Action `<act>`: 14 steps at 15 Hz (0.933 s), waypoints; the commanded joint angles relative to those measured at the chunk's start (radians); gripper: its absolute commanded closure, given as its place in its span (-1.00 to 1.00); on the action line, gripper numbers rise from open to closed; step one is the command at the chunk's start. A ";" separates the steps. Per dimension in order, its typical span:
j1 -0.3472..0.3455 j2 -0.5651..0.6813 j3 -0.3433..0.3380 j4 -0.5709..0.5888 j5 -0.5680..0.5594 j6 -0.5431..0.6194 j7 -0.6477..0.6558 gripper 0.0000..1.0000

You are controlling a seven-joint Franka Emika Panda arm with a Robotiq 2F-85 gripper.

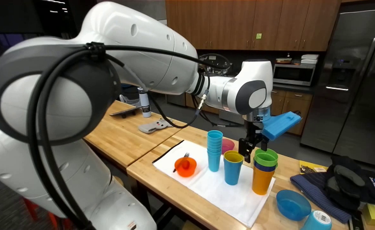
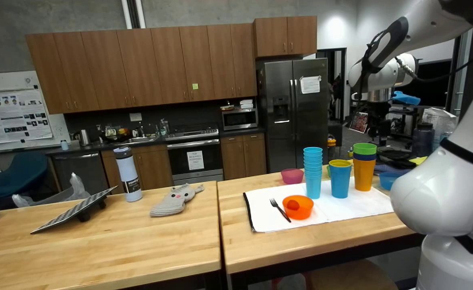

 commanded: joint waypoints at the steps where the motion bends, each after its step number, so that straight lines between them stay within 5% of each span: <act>1: -0.027 0.061 0.001 -0.006 -0.035 0.057 -0.018 -1.00; 14: -0.028 0.207 0.044 0.104 -0.023 0.094 -0.005 -1.00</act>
